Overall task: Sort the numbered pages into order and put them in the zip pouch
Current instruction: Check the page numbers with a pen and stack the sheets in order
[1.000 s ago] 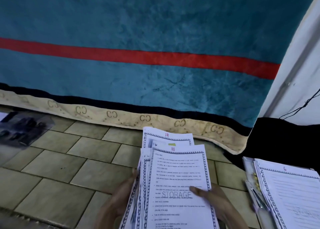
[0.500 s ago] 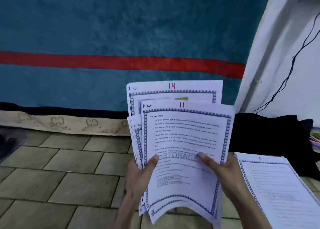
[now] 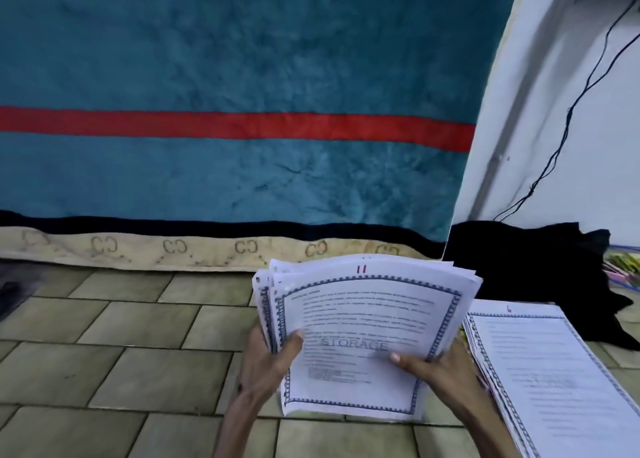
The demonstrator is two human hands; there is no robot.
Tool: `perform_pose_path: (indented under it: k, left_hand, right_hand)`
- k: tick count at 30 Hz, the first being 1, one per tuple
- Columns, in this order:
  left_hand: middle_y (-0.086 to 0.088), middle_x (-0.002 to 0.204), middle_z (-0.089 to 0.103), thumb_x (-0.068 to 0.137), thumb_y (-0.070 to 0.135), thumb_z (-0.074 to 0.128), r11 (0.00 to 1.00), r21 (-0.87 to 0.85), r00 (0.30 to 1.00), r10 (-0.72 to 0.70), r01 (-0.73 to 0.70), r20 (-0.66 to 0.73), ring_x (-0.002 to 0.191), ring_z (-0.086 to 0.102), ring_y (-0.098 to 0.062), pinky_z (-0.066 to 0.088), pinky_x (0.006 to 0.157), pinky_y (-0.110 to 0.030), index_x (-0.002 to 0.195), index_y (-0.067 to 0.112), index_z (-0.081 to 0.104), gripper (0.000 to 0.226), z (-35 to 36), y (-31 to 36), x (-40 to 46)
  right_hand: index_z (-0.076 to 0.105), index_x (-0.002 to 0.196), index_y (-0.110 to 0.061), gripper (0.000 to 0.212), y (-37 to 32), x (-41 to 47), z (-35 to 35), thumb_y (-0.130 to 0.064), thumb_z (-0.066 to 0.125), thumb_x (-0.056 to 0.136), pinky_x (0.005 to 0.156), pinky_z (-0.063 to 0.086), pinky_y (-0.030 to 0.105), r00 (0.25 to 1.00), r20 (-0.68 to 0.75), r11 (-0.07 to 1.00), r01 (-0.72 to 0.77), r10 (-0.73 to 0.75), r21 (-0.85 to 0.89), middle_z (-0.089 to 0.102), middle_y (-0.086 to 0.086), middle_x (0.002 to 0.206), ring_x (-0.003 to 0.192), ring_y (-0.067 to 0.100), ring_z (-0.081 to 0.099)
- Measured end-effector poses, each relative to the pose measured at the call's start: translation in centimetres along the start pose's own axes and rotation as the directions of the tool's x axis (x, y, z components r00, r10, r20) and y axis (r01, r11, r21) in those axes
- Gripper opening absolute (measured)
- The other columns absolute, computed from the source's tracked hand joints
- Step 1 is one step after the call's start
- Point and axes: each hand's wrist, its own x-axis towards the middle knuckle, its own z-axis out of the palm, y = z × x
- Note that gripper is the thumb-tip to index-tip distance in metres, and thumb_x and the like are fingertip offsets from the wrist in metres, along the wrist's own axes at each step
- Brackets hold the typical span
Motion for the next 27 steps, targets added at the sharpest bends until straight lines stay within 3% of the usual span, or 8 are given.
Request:
perform_pose_path:
  k: [3, 6, 9, 14, 17, 20, 24, 27]
  left_hand:
    - [0.028, 0.067, 0.069, 0.06, 0.045, 0.069, 0.999, 0.013, 0.999, -0.052, 0.052, 0.006, 0.065, 0.064, 0.011, 0.054, 0.068, -0.028, 0.065, 0.04, 0.071, 0.007, 0.5, -0.4, 0.1]
    - [0.028, 0.06, 0.067, 0.076, 0.013, 0.075, 1.0, 0.002, 1.0, 0.005, -0.005, 0.028, 0.061, 0.064, 0.012, 0.051, 0.054, -0.011, 0.068, 0.032, 0.068, 0.022, 0.5, 0.3, 0.2]
    - [0.026, 0.072, 0.071, 0.07, 0.019, 0.076, 0.998, 0.035, 0.997, 0.05, -0.052, 0.058, 0.072, 0.067, 0.008, 0.052, 0.059, -0.011, 0.077, 0.033, 0.068, 0.018, 0.0, -0.1, 0.6]
    - [0.015, 0.065, 0.068, 0.071, 0.032, 0.071, 0.987, 0.143, 0.994, -0.085, 0.075, 0.069, 0.063, 0.062, 0.001, 0.056, 0.069, -0.03, 0.061, 0.03, 0.064, 0.012, 0.0, -2.4, 0.0]
    - [0.026, 0.055, 0.065, 0.081, 0.016, 0.07, 0.99, 0.127, 0.998, -0.068, 0.066, 0.005, 0.055, 0.06, 0.012, 0.049, 0.053, -0.011, 0.056, 0.031, 0.065, 0.029, 1.3, -2.4, -0.5]
    - [0.029, 0.053, 0.064, 0.074, 0.018, 0.075, 0.994, 0.048, 0.995, -0.093, 0.094, -0.034, 0.057, 0.062, 0.014, 0.047, 0.048, -0.006, 0.063, 0.032, 0.066, 0.021, 2.3, -2.0, -1.0]
    - [0.022, 0.063, 0.07, 0.049, 0.032, 0.091, 0.978, -0.054, 0.979, -0.201, 0.2, -0.026, 0.065, 0.068, 0.004, 0.053, 0.054, -0.012, 0.061, 0.041, 0.073, 0.023, 2.3, -3.8, -1.3]
    - [0.017, 0.073, 0.074, 0.044, 0.036, 0.091, 0.976, 0.003, 0.976, -0.216, 0.216, 0.01, 0.073, 0.07, 0.001, 0.056, 0.063, -0.017, 0.07, 0.029, 0.075, 0.031, 2.2, -4.9, -1.4]
  right_hand:
    - [0.071, 0.075, -0.026, 0.046, 0.6, 0.4, 0.8, -0.03, 0.094, 0.035, 0.057, 0.052, 0.011, 1.0, -0.026, 1.0, 0.001, -0.001, 0.022, 0.074, -0.018, 0.075, 0.074, 0.002, 0.071]
    - [0.074, 0.073, -0.024, 0.036, 0.1, 0.8, 0.7, -0.034, 0.09, 0.042, 0.059, 0.053, 0.014, 0.996, -0.076, 0.996, 0.06, -0.054, 0.066, 0.075, -0.013, 0.078, 0.075, 0.006, 0.072]
    - [0.076, 0.077, -0.023, 0.05, 0.0, 0.7, 0.0, -0.046, 0.091, 0.035, 0.061, 0.054, 0.016, 0.996, -0.059, 0.995, 0.076, -0.072, 0.063, 0.076, -0.008, 0.085, 0.079, 0.008, 0.072]
    - [0.071, 0.08, -0.029, 0.039, 2.4, 0.1, -0.2, -0.003, 0.086, 0.055, 0.069, 0.058, 0.018, 1.0, -0.021, 0.999, 0.0, -0.001, -0.034, 0.074, -0.02, 0.081, 0.082, 0.004, 0.071]
    - [0.074, 0.078, -0.034, 0.032, 2.9, 0.0, 0.4, -0.023, 0.09, 0.053, 0.072, 0.058, 0.024, 0.992, -0.123, 0.999, -0.026, 0.023, -0.026, 0.074, -0.021, 0.084, 0.083, 0.002, 0.07]
    - [0.073, 0.081, -0.043, 0.044, 2.7, -0.2, 1.0, -0.049, 0.089, 0.04, 0.069, 0.056, 0.024, 0.989, -0.15, 1.0, -0.006, 0.007, 0.005, 0.074, -0.018, 0.085, 0.082, 0.003, 0.07]
    - [0.075, 0.069, -0.027, 0.029, 3.8, -1.1, 1.6, -0.001, 0.084, 0.06, 0.059, 0.053, 0.014, 0.991, -0.094, 0.991, -0.088, 0.098, 0.103, 0.073, -0.017, 0.073, 0.074, 0.002, 0.071]
    - [0.072, 0.077, -0.021, 0.029, 4.5, -1.4, 1.8, 0.002, 0.082, 0.061, 0.057, 0.053, 0.014, 0.976, -0.12, 0.977, -0.165, 0.182, 0.138, 0.074, -0.013, 0.072, 0.073, 0.006, 0.072]
